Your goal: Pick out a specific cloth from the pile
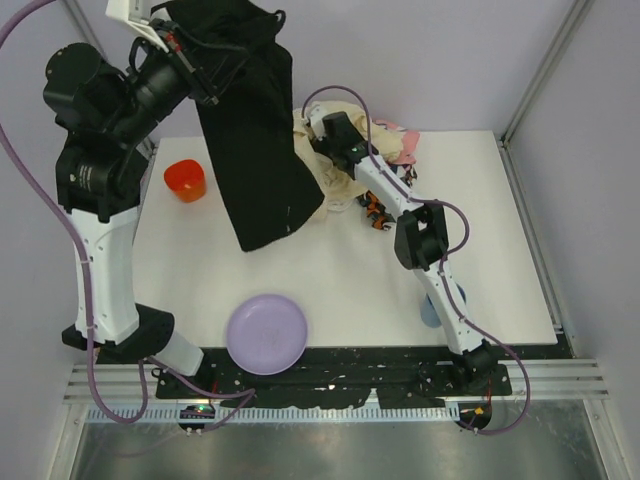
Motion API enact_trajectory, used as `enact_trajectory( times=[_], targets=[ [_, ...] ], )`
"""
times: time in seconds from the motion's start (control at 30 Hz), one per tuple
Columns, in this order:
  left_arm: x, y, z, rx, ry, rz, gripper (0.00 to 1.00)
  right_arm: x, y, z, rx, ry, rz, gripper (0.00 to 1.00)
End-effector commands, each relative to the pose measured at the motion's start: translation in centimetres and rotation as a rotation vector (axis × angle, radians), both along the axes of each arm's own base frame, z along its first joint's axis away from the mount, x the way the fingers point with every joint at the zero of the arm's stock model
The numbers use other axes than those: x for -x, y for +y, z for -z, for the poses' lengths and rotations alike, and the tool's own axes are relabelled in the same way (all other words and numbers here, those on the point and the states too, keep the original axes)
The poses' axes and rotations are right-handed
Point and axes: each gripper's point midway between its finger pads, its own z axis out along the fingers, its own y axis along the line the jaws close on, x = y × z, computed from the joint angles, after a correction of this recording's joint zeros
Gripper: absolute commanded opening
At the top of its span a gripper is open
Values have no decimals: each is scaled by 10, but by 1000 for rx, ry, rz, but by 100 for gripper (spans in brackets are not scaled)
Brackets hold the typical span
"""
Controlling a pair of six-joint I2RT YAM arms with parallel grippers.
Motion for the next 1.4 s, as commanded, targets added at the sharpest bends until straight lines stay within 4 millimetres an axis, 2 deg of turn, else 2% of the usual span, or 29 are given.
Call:
enact_trajectory(
  times=[0.0, 0.03, 0.07, 0.13, 0.17, 0.2, 0.23, 0.27, 0.33, 0.43, 0.47, 0.5, 0.53, 0.57, 0.6, 0.63, 0.7, 0.8, 0.83, 0.87, 0.9, 0.93, 0.97, 1.0, 1.03, 1.07, 1.17, 1.3, 1.37],
  targets=[
    [-20, 11, 13, -29, 16, -98, 0, 12, -9, 9, 80, 52, -23, 99],
    [-19, 11, 15, -29, 27, -100, 0, 16, -10, -11, 68, 35, -27, 96],
    [-17, 12, 16, -31, 33, -102, 0, 21, -12, -7, 76, 53, -32, 96],
    [-14, 11, 22, -40, 58, -91, 0, 33, -18, -54, 50, 5, -25, 95],
    [-10, 9, 26, -52, 72, -71, 0, 40, -22, -52, 58, 24, -20, 95],
    [-7, 8, 33, -60, 94, -59, 0, 47, -25, -82, 29, -8, -11, 96],
    [-6, 6, 41, -69, 119, -41, 0, 56, -29, -84, 34, 15, -11, 95],
    [0, 4, 45, -76, 130, -21, 0, 65, -29, -112, -1, -11, -15, 95],
    [9, 1, 52, -84, 153, 10, 0, 86, -35, -141, -47, -6, -15, 95],
    [30, -5, 56, -90, 173, 62, 0, 116, -40, -177, -118, -3, -43, 95],
    [38, -8, 56, -91, 169, 81, 0, 129, -45, -202, -143, -34, -51, 95],
    [45, -11, 57, -92, 170, 95, 0, 137, -47, -202, -152, -21, -52, 96],
    [54, -16, 57, -96, 166, 119, 0, 150, -54, -227, -183, -60, -53, 96],
    [64, -21, 57, -105, 161, 146, 0, 158, -57, -222, -185, -39, -47, 96],
    [72, -25, 59, -113, 161, 165, 0, 173, -65, -245, -217, -76, -45, 95],
    [83, -31, 60, -122, 158, 193, 0, 180, -72, -236, -230, -54, -5, 95],
    [103, -47, 64, -136, 155, 259, 0, 214, -101, -266, -308, -120, 80, 95],
    [121, -66, 74, -147, 170, 343, 0, 252, -143, -272, -448, -185, 276, 96],
    [123, -72, 81, -154, 178, 360, 0, 273, -158, -261, -505, -185, 330, 95],
    [123, -77, 85, -156, 178, 363, 0, 284, -164, -270, -580, -234, 344, 95],
    [120, -82, 93, -164, 188, 360, 0, 308, -172, -256, -641, -230, 336, 95],
    [116, -84, 98, -162, 196, 349, 0, 313, -172, -228, -651, -221, 330, 95],
    [111, -89, 108, -165, 212, 347, 0, 339, -178, -247, -728, -281, 270, 95],
    [107, -95, 118, -167, 231, 352, 0, 344, -178, -226, -753, -276, 266, 96],
    [105, -101, 124, -166, 241, 361, 0, 367, -190, -243, -822, -345, 242, 95],
    [101, -108, 133, -169, 253, 365, 0, 373, -191, -228, -845, -330, 245, 95],
    [99, -134, 179, -201, 320, 408, 0, 416, -210, -238, -972, -416, 200, 95],
    [101, -179, 233, -218, 366, 464, 0, 433, -217, -215, -1003, -405, 200, 95],
    [99, -199, 246, -246, 393, 480, 0, 434, -220, -195, -979, -350, 246, 96]
  ],
)
